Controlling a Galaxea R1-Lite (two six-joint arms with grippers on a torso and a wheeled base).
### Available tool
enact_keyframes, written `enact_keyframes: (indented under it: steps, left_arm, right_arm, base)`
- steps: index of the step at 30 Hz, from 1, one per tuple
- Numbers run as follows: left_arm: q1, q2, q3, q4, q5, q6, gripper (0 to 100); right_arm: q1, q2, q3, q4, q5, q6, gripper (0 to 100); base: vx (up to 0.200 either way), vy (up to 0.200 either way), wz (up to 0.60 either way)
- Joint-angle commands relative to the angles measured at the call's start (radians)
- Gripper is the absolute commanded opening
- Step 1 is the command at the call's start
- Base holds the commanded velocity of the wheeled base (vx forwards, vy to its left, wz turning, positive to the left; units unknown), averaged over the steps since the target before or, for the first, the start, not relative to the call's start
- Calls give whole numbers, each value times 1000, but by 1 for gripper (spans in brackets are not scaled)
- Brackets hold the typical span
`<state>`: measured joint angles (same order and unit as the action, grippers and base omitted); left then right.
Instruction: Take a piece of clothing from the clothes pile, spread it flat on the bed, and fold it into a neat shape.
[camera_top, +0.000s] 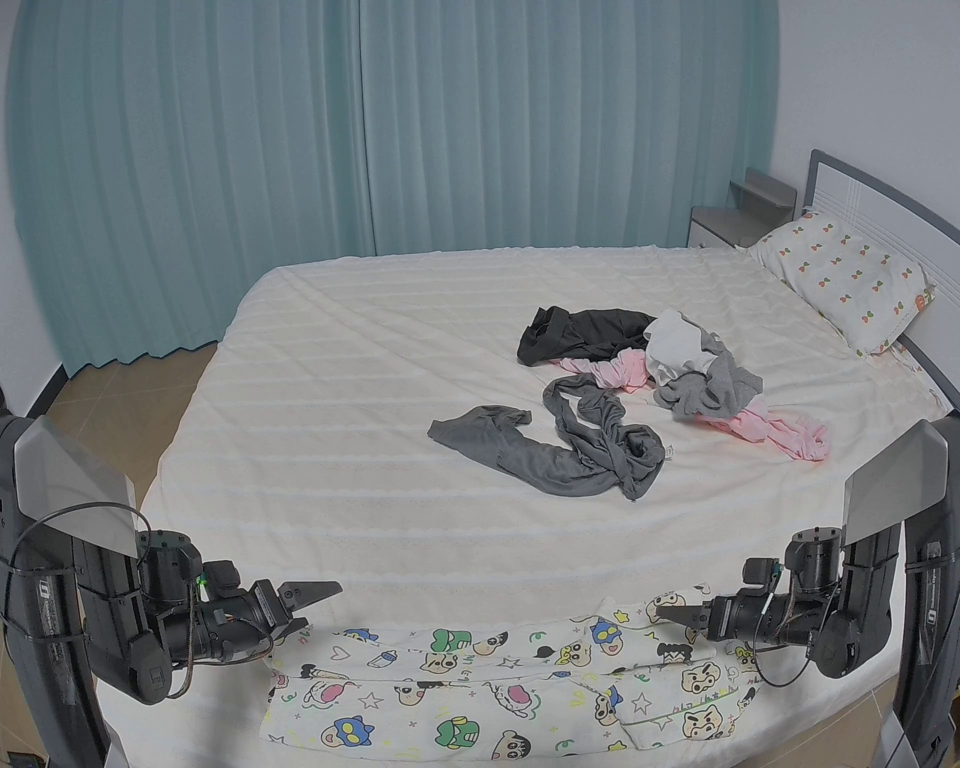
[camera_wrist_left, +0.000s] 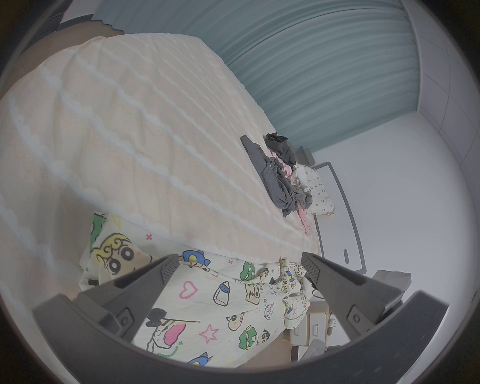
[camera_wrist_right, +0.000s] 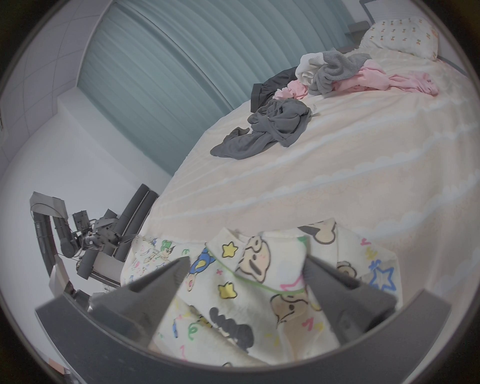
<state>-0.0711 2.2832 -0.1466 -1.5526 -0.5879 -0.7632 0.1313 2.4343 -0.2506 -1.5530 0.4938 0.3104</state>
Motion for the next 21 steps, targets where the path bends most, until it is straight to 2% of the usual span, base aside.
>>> enact_keyframes:
  steps: [1, 6, 13, 19, 20, 21]
  left_arm:
    - [-3, 7, 1, -18, 0, -1, 100]
    - [-3, 7, 2, -18, 2, 1, 100]
    - [-3, 7, 4, -18, 2, 2, 100]
    - [-3, 7, 4, -18, 3, 1, 100]
    - [-3, 7, 4, -18, 5, 1, 100]
    - [-3, 7, 4, -18, 5, 2, 100]
  right_arm:
    - [4, 39, -21, -10, -8, -1, 0]
    - [-1, -66, 33, -12, -3, 16, 0]
    - [-16, -77, -16, -12, -12, 84, 0]
    - [-13, -49, -38, -10, -23, 88, 0]
    - [-13, -44, -47, -10, -37, 93, 100]
    - [-13, -41, -52, -10, -46, 93, 100]
  base:
    - [0, 0, 0]
    - [0, 0, 0]
    - [0, 0, 0]
    - [0, 0, 0]
    - [0, 0, 0]
    - [0, 0, 0]
